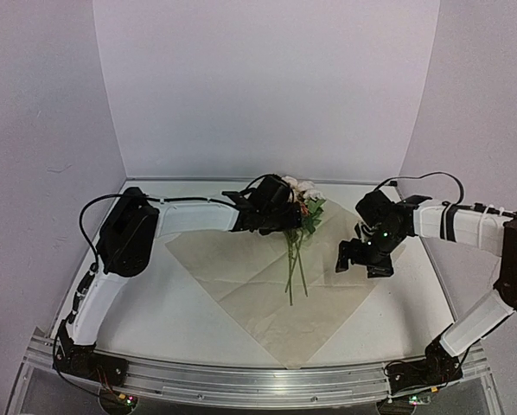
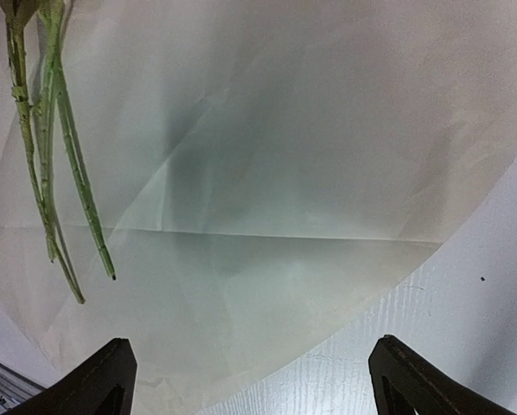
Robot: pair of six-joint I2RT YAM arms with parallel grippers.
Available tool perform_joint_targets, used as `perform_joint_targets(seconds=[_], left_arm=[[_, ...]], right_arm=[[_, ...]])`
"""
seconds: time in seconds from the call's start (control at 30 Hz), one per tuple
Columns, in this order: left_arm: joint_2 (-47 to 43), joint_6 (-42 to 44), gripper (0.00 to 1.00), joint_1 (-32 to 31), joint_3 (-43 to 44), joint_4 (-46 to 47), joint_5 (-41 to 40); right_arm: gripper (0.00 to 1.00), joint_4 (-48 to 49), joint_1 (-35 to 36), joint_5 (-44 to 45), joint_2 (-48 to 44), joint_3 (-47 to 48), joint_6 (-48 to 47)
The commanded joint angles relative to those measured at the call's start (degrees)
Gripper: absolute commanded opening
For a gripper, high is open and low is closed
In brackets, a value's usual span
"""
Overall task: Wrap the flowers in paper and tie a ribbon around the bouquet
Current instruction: Place the fake flower on the flattened wrapping paper.
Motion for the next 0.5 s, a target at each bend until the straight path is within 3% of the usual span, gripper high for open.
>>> perform_joint_targets(seconds=[0.0, 0.3, 0.47], left_arm=[[-10.48, 5.35, 0.80, 1.97, -3.77, 2.03, -4.40], [-13.48, 11.75, 0.70, 15.15, -10.49, -6.20, -7.77], [-16.51, 0.68, 0.65, 25.09, -17.96, -12.81, -11.00]], right_arm=[[0.97, -1.36, -0.28, 0.54, 1.88, 5.54, -1.45], [0.97, -1.87, -0.52, -0.93, 4.28, 8.81, -2.06], [0.97, -2.03, -0.50, -1.61, 4.93, 9.43, -2.06]])
